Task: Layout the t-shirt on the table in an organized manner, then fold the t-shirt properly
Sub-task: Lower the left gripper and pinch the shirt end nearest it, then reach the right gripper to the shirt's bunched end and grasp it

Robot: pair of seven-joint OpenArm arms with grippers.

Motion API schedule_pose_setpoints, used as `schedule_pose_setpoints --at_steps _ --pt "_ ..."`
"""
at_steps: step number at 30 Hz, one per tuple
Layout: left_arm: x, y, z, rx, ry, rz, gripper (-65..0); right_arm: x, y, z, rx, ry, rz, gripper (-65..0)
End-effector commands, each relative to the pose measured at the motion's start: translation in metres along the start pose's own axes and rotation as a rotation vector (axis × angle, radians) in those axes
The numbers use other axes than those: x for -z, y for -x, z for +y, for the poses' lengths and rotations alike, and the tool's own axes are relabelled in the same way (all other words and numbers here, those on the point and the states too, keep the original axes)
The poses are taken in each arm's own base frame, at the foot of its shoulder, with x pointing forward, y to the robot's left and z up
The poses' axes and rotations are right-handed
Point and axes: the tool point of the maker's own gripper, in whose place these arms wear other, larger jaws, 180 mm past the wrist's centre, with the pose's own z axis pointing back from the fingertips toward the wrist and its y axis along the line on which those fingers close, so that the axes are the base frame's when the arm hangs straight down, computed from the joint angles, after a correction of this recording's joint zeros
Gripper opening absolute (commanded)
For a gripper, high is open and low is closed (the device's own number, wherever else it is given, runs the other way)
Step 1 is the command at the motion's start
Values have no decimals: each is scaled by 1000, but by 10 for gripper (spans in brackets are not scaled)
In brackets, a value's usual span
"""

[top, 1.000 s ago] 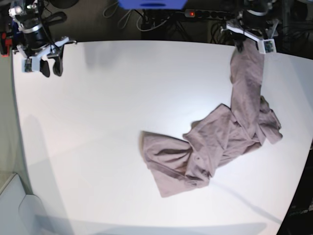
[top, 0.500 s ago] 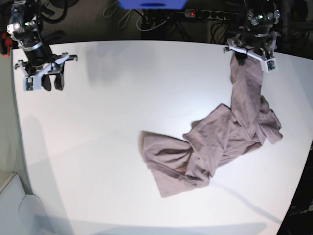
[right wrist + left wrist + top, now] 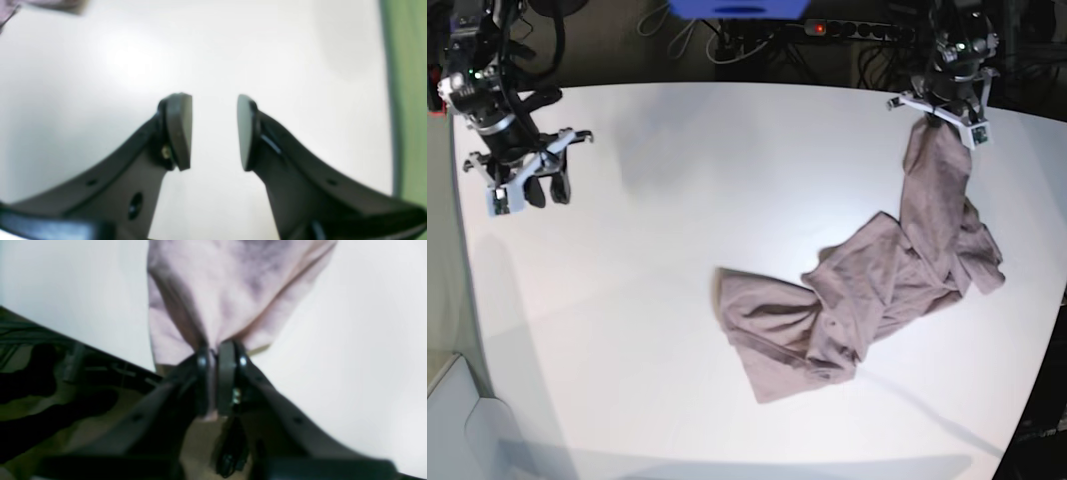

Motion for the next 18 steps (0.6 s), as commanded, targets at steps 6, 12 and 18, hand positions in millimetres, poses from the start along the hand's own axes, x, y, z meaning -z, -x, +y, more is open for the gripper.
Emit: schedule_pose_setpoints --at_steps 6,12,18 --pt "-12 -22 24 -26 -63 -66 -646 27 -47 42 -133 -161 -34 -421" --pt "-21 -29 24 -14 -63 -91 -646 83 -81 81 -141 -282 -26 -421" --pt "-30 -38 31 -16 -85 -98 -646 139 -91 96 -51 -339 42 -421"
